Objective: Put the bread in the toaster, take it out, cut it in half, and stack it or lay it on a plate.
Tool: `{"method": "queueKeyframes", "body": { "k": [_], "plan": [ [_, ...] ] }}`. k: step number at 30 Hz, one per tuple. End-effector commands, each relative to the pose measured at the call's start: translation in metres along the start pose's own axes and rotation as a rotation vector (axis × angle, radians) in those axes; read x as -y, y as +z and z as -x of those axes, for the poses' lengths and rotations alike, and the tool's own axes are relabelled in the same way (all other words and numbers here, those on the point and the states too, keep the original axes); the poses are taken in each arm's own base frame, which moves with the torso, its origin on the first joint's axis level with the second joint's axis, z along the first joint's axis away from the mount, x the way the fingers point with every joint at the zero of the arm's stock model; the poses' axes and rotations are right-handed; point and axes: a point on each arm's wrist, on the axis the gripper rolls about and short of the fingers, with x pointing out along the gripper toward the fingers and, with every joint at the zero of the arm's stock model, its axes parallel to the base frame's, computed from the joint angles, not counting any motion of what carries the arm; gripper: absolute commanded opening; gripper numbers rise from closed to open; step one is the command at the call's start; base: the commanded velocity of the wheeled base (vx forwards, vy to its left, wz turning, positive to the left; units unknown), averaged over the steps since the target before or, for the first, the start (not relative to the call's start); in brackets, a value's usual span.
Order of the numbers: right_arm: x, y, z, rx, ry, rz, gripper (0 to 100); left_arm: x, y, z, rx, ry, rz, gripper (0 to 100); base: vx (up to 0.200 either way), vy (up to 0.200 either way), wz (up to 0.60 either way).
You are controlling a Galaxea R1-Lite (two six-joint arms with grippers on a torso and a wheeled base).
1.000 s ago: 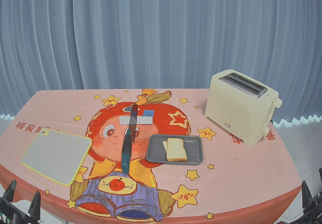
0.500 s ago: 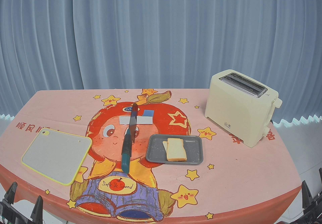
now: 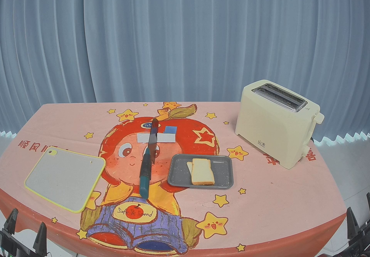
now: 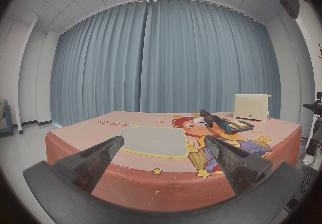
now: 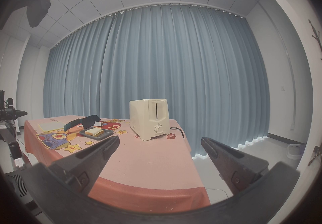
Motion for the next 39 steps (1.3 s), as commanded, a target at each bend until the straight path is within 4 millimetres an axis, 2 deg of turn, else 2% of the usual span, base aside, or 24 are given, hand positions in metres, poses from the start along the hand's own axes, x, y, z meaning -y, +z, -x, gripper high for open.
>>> {"method": "queueKeyframes", "body": {
  "k": [1,17,20,39],
  "plan": [
    [0.0002,-0.0051,0.0000,-0.001,0.001,-0.001,100,0.0000,-0.0048,-0.0016,-0.021,0.001,-0.001,100,0.000,0.000,0.00],
    [0.0002,-0.0051,0.0000,-0.001,-0.002,-0.001,100,-0.0001,-0.0048,-0.0016,-0.021,0.003,0.002,100,0.000,0.000,0.00],
    [0.0020,-0.0051,0.0001,0.002,-0.080,-0.007,100,-0.0001,-0.0049,-0.0016,-0.022,0.003,0.003,100,0.000,0.000,0.00],
    [0.0018,-0.0051,0.0001,0.001,-0.070,-0.004,100,-0.0001,-0.0049,-0.0016,-0.022,0.003,0.002,100,0.000,0.000,0.00]
  ]
}}
